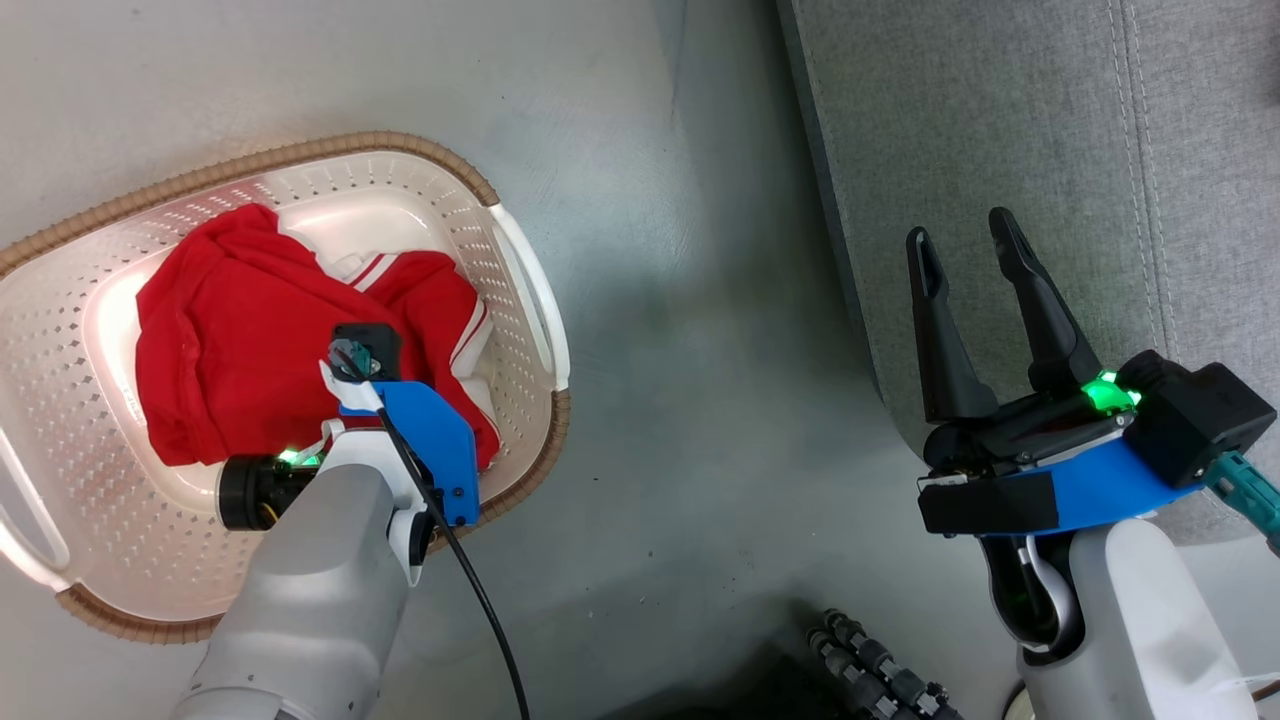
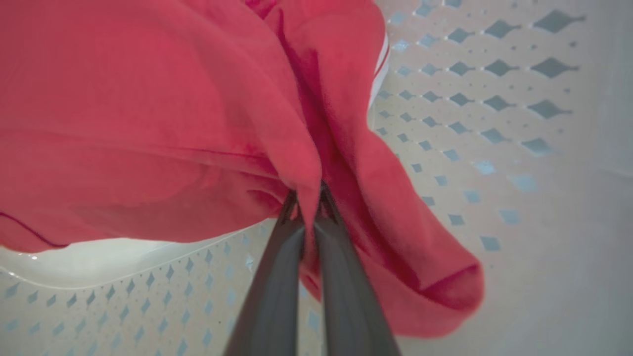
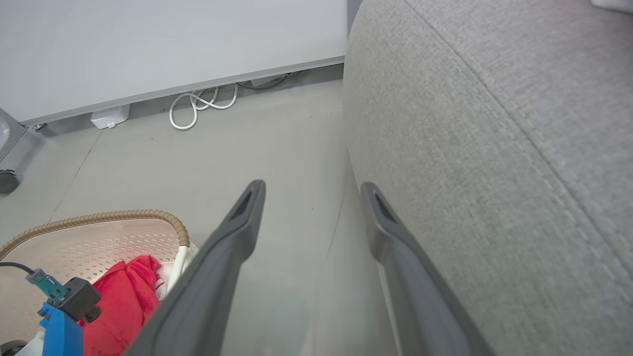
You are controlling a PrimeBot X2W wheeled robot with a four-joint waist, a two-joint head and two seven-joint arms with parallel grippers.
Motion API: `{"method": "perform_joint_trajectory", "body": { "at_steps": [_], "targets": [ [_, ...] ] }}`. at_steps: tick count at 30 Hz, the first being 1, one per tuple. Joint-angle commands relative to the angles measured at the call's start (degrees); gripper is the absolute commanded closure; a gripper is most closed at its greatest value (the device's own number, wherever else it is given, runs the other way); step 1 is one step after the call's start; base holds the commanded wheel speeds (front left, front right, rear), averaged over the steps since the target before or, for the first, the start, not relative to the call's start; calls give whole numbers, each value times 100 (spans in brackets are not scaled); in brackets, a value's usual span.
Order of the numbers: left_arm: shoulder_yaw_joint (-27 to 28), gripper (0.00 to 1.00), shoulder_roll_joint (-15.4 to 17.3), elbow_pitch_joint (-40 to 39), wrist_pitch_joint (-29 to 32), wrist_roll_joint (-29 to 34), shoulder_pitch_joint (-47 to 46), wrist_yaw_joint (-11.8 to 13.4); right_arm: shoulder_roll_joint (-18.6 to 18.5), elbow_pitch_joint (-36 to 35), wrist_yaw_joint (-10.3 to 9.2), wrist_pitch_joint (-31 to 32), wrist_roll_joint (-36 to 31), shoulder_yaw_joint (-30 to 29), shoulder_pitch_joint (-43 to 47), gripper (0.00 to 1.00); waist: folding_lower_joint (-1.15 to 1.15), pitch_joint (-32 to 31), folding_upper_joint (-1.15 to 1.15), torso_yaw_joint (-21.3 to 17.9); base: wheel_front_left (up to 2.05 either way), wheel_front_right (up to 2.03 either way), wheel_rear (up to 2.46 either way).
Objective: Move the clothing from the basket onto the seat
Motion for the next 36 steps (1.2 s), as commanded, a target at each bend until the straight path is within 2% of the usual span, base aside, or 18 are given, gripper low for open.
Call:
{"method": "perform_joint_trajectory", "body": {
  "at_steps": [1,11,17,25,36],
  "targets": [
    [-23,100,3,0,-26,-14,-119,5,6,17,3,-39,-16,0,-98,0,0,-10,-1,7,0,0,0],
    [-134,100,1,-24,-97,-162,-45,-54,6,80,2,-13,-52,24,-139,0,0,-167,-1,40,0,0,0],
    [-276,100,1,-169,-278,-291,132,-158,5,126,2,53,-162,-7,-120,0,0,-557,-1,176,0,0,0],
    [-538,100,-3,-401,-679,-496,438,-340,3,202,2,342,-396,-91,10,0,0,-1511,-1,489,0,0,0],
    [-1393,100,-3,-993,-1043,-773,1249,-440,1,444,3,737,-592,-74,576,0,0,-3248,-1,961,0,0,0]
  ]
}}
